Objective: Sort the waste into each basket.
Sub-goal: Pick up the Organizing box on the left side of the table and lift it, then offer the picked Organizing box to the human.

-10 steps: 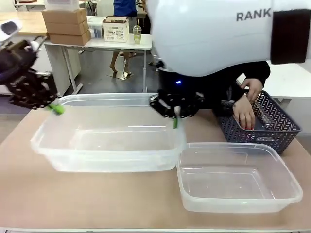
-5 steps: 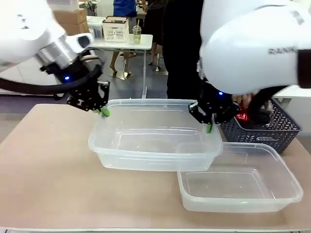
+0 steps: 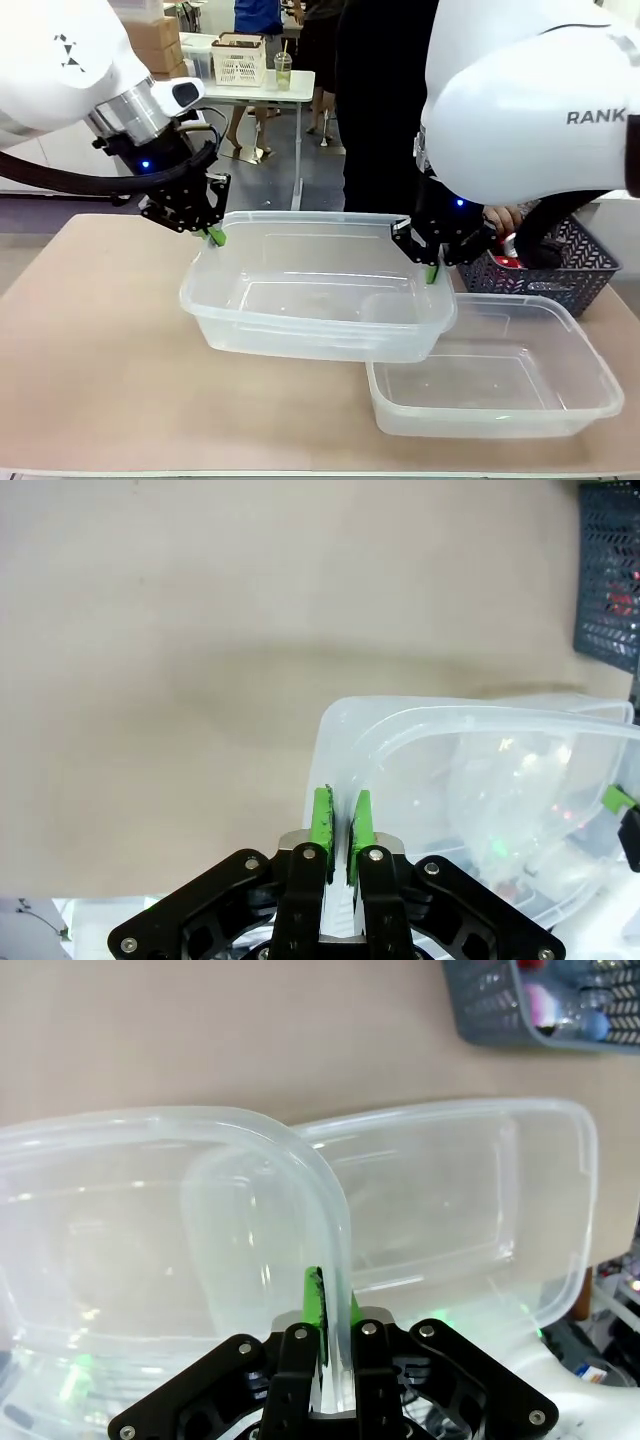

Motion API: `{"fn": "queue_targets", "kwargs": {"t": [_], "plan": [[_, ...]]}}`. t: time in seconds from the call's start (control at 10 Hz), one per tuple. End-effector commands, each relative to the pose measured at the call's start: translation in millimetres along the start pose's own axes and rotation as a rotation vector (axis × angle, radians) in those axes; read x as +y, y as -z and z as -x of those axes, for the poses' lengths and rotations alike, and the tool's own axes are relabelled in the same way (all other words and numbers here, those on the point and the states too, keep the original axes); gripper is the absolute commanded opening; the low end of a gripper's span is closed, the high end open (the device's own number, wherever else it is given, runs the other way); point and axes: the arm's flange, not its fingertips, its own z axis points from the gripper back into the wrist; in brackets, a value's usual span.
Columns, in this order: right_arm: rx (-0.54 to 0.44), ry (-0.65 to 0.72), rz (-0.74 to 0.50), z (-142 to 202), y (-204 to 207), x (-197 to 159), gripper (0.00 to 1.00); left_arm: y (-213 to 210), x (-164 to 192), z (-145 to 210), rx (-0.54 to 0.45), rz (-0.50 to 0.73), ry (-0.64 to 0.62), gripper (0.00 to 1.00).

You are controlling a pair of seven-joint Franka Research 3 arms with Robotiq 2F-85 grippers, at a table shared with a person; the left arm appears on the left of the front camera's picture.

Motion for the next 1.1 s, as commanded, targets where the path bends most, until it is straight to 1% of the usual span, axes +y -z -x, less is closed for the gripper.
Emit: {"fn": "queue_targets", "kwargs": {"t": [0.0,1.0], "plan": [[-0.006,-0.015,0.016,-2.5,1.6,-0.2,0.04,-7.0,-1.7,3.8,-0.023,0.034,-0.026,0.08],[-0.006,-0.015,0.016,-2.5,1.6,-0.2,0.04,-7.0,-1.7,3.8,-0.023,0.034,-0.026,0.08]]}}
